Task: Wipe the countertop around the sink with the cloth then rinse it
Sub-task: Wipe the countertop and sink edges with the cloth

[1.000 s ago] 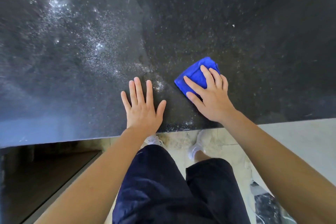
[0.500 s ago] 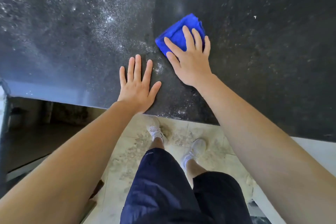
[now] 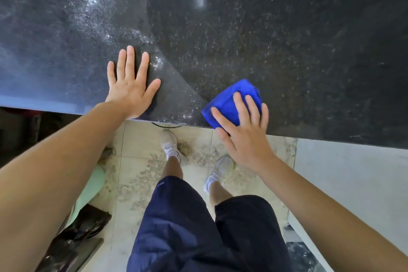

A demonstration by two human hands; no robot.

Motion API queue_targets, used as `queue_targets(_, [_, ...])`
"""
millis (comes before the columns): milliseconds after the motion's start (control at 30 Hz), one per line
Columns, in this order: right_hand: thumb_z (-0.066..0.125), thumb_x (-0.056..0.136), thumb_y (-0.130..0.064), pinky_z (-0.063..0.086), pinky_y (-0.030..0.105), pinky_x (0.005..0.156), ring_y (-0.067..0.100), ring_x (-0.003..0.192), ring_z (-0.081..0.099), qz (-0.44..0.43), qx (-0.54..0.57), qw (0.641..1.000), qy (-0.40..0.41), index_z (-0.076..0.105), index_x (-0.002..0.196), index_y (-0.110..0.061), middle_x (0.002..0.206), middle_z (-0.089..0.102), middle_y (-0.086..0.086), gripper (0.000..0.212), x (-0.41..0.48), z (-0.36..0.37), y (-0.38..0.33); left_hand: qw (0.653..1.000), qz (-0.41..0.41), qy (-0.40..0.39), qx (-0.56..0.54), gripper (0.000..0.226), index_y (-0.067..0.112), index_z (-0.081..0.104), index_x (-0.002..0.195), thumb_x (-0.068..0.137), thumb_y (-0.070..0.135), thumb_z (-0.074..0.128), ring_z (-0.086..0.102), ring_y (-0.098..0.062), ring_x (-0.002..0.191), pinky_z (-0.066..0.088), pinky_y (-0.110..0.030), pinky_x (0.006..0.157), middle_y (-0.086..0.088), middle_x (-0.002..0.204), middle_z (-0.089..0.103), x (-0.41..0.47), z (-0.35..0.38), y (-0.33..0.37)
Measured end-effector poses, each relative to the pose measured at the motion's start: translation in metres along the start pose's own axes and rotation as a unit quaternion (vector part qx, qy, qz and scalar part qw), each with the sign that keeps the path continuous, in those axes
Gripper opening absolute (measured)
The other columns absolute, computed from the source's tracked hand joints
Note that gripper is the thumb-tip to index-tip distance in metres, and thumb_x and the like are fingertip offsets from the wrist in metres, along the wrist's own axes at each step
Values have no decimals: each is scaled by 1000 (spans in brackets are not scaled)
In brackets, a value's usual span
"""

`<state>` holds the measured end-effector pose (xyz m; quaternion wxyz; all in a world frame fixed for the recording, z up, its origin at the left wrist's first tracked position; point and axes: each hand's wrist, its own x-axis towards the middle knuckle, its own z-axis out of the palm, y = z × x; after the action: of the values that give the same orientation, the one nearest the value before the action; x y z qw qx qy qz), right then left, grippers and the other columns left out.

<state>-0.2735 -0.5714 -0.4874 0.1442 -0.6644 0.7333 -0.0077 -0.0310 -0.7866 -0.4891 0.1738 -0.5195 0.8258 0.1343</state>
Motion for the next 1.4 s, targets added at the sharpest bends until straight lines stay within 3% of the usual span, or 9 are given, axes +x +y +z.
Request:
queue_targets(167, [37,102,-53,11,65,118,41,149,22,-69,33,996,40,42,149,-45,164,24,15,47,80,2,-53,1000,-10,-5,-9,70,23,-7,159,102,57,18,-19,-27,152,-10,-53,121,-11,165,-20,0,-2,2])
queue_targets(300, [35,101,-58,11,58,121,35,150,22,-99,34,994,44,43,148,-46,165,25,10,49,110,-3,-30,1000,-15,-11,-12,71,25,-9,159,102,57,18,-20,-26,152,-11,-52,121,-9,165,-22,3,-2,2])
queue_targets(500, [36,103,-56,15,56,121,36,149,24,101,18,991,85,44,149,-41,164,25,11,48,45,-9,57,1000,-9,-26,-5,72,26,-13,158,101,61,12,-23,-26,151,-12,-53,121,-9,164,-24,3,-1,0])
queue_targets(667, [35,104,-49,10,65,119,43,150,16,145,38,987,50,43,150,-37,165,19,18,48,0,-1,16,1000,-6,-29,-5,72,25,-13,158,101,61,12,-23,-27,151,-13,-53,120,-10,164,-25,3,-2,-1])
queue_targets(867, [44,103,-45,7,65,120,42,150,20,-51,52,997,29,44,149,-37,164,24,16,47,26,11,-73,1000,-6,-27,-7,72,24,-11,158,102,59,16,-22,-27,151,-11,-53,120,-10,164,-23,3,-3,0])
queue_targets(1033, [44,100,-55,12,58,121,34,149,25,-116,59,991,26,50,145,-42,163,30,10,47,64,3,-59,1000,-9,-19,-13,71,25,-9,159,102,58,18,-20,-27,152,-10,-54,121,-10,165,-21,3,-2,0])
queue_targets(1100, [45,100,-57,13,55,121,35,148,27,-88,49,994,48,50,145,-41,162,31,10,48,62,0,-33,1000,-6,-17,-8,72,24,-10,158,102,59,16,-20,-28,151,-11,-54,121,-11,165,-22,3,-2,-1])
queue_targets(1267, [36,103,-58,12,58,121,37,151,18,137,30,988,57,40,151,-39,166,19,13,52,29,-7,31,1000,-1,-25,-5,72,24,-13,158,100,62,10,-23,-28,151,-13,-53,120,-11,163,-25,2,-3,-2])
queue_targets(1400, [32,104,-52,10,64,120,43,151,12,152,30,987,33,39,153,-35,166,15,18,52,0,1,14,1000,4,-29,-11,72,24,-15,157,100,62,9,-25,-28,150,-13,-54,120,-11,163,-26,1,-5,-2])
